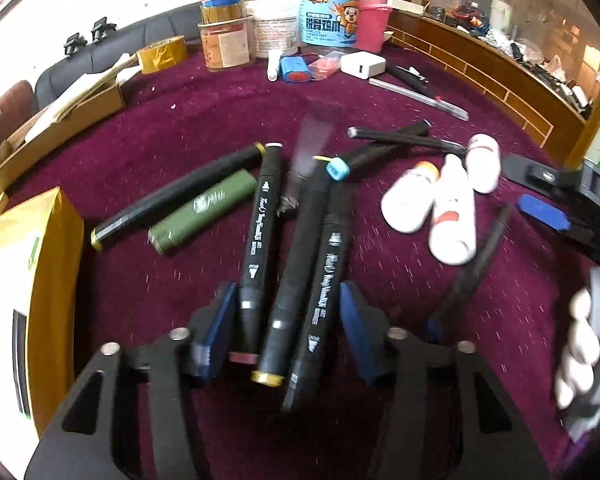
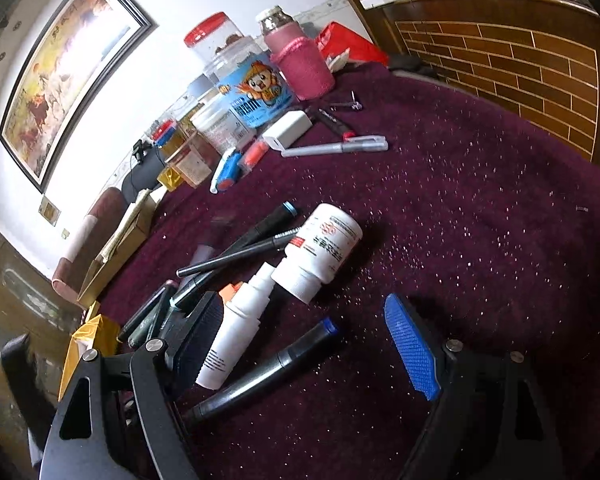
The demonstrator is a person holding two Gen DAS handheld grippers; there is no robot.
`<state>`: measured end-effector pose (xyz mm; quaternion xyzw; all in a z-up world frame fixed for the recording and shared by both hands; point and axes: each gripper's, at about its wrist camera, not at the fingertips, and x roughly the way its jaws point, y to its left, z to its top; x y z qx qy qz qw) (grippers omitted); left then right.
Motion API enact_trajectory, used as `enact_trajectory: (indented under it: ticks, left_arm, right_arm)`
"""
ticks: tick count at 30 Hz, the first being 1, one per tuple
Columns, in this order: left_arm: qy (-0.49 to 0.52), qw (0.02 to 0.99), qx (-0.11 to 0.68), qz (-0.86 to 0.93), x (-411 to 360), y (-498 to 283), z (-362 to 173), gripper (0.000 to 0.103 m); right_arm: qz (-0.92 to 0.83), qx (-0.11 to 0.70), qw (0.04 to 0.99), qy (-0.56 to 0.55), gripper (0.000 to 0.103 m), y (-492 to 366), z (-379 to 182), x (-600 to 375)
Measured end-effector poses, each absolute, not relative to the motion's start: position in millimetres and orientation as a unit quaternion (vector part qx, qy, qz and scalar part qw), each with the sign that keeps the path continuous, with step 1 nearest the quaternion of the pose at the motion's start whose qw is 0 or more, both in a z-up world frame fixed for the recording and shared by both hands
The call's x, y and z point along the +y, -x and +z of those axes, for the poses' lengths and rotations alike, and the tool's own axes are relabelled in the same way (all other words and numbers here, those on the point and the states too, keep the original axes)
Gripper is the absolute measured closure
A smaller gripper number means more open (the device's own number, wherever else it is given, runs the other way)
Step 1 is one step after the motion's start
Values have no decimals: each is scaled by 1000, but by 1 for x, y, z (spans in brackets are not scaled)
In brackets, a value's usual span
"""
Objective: Organize rigid objects
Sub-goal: 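Return the left tool to the pile and grasp the pink-tipped black marker, then lift the pink-tipped marker with the left tool while the right tool grasps a blue-capped black marker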
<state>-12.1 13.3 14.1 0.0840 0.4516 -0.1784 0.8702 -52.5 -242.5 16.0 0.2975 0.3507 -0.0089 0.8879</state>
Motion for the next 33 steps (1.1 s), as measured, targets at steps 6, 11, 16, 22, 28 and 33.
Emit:
enact_trajectory:
  ticks: [6,11,16,22,28,33]
  left_arm:
    - [-38,851,475,-221,32,51,19,58]
    - [44,848,460,-258,52,63,40,57]
    - [24,863,456,-217,53,42,39,54]
    - [16,858,476,-193,55,27,20,52]
    - [-75,864,465,-177,27,34,14,52]
    - [-87,872,452,-168,18,28,12,51]
  right_arm:
    - [-12,353,885,-305,24,53,12,-245]
    - [-15,355,886,-297,24,52,13,-243]
    - [-16,356,887,-294,24,51,14,-241]
    - [-17,356,887,-293,24,52,14,-241]
    - [-19,357,888,-290,24,52,13,-241]
    - [-20,357,888,-288,24,51,14,-241]
